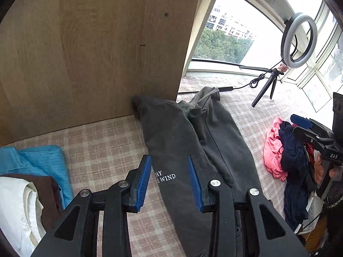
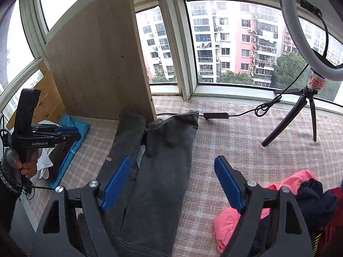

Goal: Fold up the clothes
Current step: 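Grasp the folded grey t-shirt end with both grippers and lift it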

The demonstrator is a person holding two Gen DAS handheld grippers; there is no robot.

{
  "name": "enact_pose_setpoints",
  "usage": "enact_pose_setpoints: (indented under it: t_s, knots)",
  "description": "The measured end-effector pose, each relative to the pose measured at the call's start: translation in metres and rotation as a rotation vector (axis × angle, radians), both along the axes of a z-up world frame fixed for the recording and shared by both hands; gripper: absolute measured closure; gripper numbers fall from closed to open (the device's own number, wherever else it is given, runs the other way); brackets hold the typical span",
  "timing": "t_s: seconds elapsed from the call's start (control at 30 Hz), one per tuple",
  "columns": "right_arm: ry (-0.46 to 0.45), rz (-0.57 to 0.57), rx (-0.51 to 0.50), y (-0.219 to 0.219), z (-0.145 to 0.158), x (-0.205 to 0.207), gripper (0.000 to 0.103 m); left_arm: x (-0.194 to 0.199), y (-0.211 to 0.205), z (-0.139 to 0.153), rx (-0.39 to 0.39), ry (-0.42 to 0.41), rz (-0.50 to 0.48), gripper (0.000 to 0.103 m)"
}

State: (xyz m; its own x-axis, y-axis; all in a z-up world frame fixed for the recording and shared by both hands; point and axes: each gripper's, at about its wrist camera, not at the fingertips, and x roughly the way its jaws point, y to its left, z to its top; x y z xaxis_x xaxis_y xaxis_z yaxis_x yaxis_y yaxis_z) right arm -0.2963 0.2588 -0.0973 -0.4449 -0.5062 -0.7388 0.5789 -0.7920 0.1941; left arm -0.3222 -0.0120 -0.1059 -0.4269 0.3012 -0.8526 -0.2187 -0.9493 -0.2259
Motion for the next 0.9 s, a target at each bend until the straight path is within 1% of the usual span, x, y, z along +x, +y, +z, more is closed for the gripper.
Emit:
enact_pose_setpoints:
  t_s: [0.07, 0.1, 0.13, 0.2, 0.27, 0.37, 0.5, 0.63, 0.7, 0.83, 0.9]
  knots:
    - [-0.069, -0.008, 0.008, -0.010, -0.025, -0.034, 0.026, -0.026, 0.005, -0.019, -0.011, -0.023, 0.007, 0.070]
    - [-0.104, -0.013, 0.013, -0.015, -0.038, -0.051, 0.033, -0.039, 0.007, -0.028, -0.015, -0.035, 0.013, 0.070]
    - [-0.136, -0.013, 0.019, -0.020, -0.050, -0.067, 0.045, -0.050, 0.008, -0.036, -0.013, -0.045, 0.020, 0.070]
    - [-0.189, 0.006, 0.031, -0.031, -0.071, -0.093, 0.055, -0.069, 0.009, -0.048, -0.018, -0.055, 0.037, 0.070]
    - [-0.207, 0.024, 0.061, -0.042, -0.086, -0.112, 0.055, -0.085, 0.010, -0.058, -0.032, -0.057, 0.056, 0.070]
    - [-0.218, 0.039, 0.103, -0.055, -0.105, -0.135, 0.055, -0.101, 0.008, -0.066, -0.016, -0.071, 0.083, 0.070]
    - [-0.274, 0.063, 0.077, -0.066, -0.123, -0.155, 0.055, -0.105, 0.013, -0.070, -0.043, -0.062, 0.071, 0.070]
    - [-0.270, 0.095, 0.092, -0.081, -0.130, -0.165, 0.055, -0.106, 0.013, -0.077, -0.048, -0.077, 0.058, 0.069]
    - [-0.273, 0.113, 0.099, -0.089, -0.132, -0.169, 0.055, -0.107, 0.011, -0.081, -0.031, -0.091, 0.054, 0.069]
    - [-0.271, 0.150, 0.123, -0.101, -0.136, -0.172, 0.055, -0.107, 0.011, -0.088, -0.061, -0.100, 0.059, 0.067]
    - [-0.271, 0.167, 0.138, -0.105, -0.139, -0.172, 0.055, -0.106, 0.010, -0.089, -0.062, -0.102, 0.062, 0.067]
